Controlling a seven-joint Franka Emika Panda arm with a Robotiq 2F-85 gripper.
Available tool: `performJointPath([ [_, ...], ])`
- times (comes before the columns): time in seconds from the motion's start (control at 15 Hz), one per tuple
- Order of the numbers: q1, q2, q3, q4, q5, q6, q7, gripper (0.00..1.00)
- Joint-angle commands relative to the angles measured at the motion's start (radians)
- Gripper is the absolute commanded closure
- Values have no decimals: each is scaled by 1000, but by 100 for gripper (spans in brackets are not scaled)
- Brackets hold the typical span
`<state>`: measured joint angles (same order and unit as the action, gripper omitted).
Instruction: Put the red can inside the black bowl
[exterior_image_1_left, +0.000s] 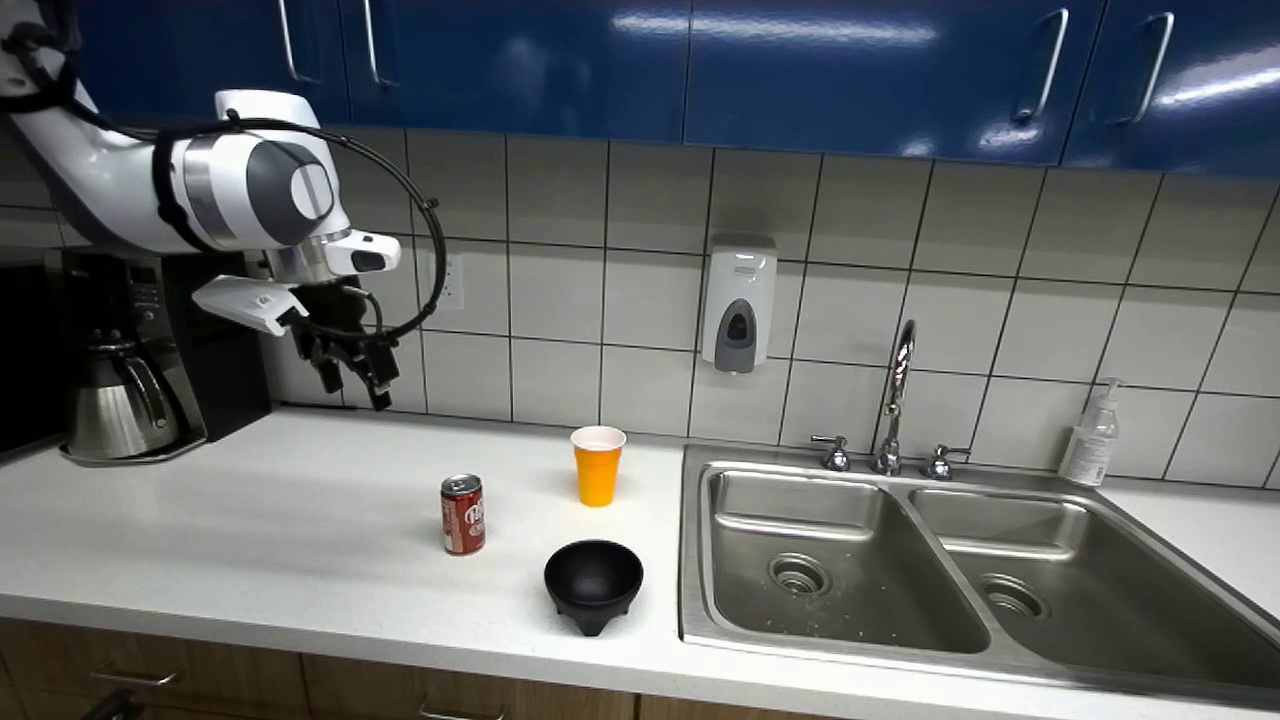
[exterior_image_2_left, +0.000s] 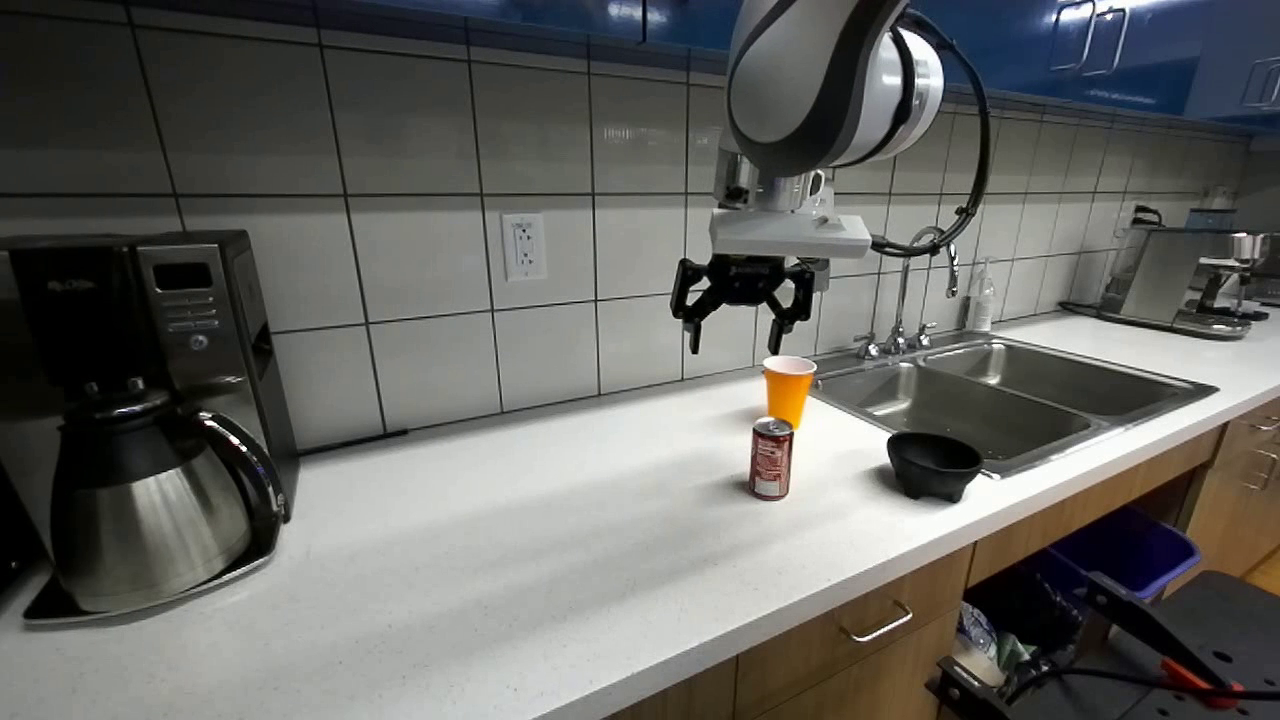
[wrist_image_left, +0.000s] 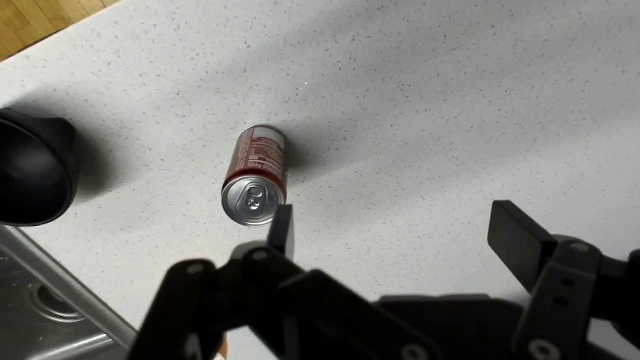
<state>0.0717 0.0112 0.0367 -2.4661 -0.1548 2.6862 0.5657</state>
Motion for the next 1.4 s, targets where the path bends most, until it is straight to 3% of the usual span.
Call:
performJointPath([
  [0.0, -18, 24, -16, 24, -38, 3, 53, 0],
  [1.33, 0, 220, -133, 101, -9, 12, 84, 0],
])
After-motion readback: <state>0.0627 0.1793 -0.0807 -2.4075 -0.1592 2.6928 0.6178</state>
